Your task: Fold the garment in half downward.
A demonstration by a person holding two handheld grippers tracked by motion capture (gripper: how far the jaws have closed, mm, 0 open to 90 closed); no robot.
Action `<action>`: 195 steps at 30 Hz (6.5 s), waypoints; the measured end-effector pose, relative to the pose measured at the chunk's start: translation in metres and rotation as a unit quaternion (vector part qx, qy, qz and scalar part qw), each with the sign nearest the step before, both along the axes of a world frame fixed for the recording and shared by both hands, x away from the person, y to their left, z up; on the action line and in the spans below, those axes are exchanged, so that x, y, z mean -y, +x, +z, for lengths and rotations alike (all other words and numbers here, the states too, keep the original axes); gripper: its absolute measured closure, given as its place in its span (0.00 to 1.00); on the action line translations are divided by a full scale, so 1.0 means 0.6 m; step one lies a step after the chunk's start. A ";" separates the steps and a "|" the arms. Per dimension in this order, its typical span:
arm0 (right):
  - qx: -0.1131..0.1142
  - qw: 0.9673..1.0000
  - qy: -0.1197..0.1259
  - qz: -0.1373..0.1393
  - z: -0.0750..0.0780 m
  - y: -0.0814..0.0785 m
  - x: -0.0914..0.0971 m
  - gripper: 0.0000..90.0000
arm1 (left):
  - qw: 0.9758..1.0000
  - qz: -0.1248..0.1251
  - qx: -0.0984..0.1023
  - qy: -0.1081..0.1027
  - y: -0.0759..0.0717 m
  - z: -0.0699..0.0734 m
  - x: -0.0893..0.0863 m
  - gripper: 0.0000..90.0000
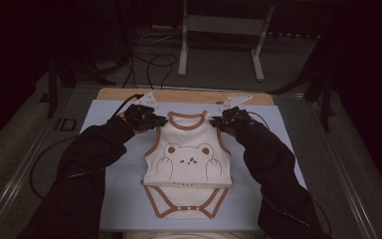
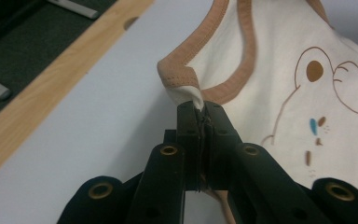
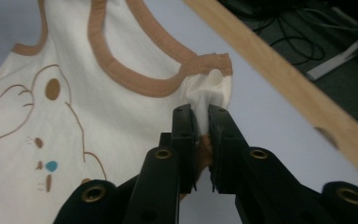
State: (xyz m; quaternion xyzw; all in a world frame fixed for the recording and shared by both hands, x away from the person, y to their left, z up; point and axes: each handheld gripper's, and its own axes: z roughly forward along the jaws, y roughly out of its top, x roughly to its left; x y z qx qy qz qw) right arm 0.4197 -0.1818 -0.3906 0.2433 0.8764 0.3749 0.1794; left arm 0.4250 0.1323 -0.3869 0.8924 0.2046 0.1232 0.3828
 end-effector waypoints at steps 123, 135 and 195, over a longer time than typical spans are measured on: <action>-0.067 0.990 0.064 0.111 -0.118 -0.264 0.018 0.88 | 0.994 -0.103 -0.035 0.011 -0.255 -0.128 0.003 0.97; -0.098 0.989 0.042 0.099 -0.155 -0.267 0.027 0.89 | 0.991 -0.117 -0.064 0.015 -0.271 -0.159 0.002 0.96; -0.135 0.985 0.019 0.101 -0.144 -0.243 -0.015 0.84 | 0.987 -0.102 -0.122 -0.020 -0.244 -0.155 0.002 0.97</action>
